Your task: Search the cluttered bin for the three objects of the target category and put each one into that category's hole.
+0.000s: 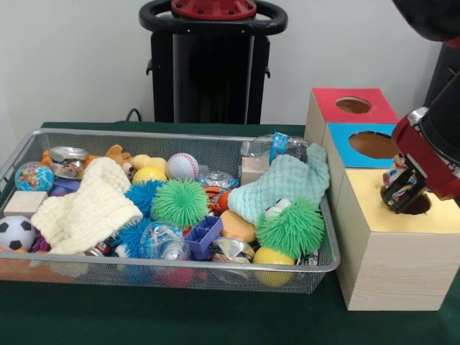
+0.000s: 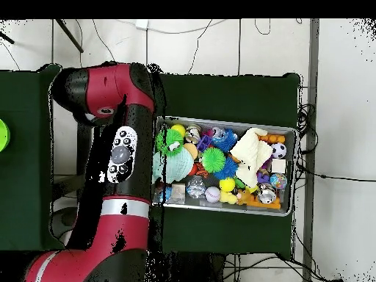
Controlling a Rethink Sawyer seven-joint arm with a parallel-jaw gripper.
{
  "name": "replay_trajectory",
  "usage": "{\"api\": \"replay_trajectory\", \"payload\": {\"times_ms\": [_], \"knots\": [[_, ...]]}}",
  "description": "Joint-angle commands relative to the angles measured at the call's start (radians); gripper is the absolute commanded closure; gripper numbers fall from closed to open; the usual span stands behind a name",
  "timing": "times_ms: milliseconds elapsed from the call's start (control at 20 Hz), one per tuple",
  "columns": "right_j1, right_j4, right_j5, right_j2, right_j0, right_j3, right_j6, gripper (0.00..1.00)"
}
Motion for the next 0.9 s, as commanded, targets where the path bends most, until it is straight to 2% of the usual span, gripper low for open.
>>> {"api": "replay_trajectory", "payload": {"times_ms": [50, 200, 500, 600, 900], "knots": [[0.044, 0.034, 0.094, 0.044, 0.005, -0.002, 0.207, 1.00], [0.041, 0.046, 0.129, 0.038, 0.005, -0.031, 0.214, 1.00], [0.024, 0.062, 0.087, 0.049, 0.000, 0.021, 0.213, 1.00], [0.008, 0.081, 0.071, 0.066, -0.003, 0.060, 0.216, 1.00], [-0.034, 0.101, -0.070, 0.094, -0.003, 0.215, 0.183, 1.00]]}}
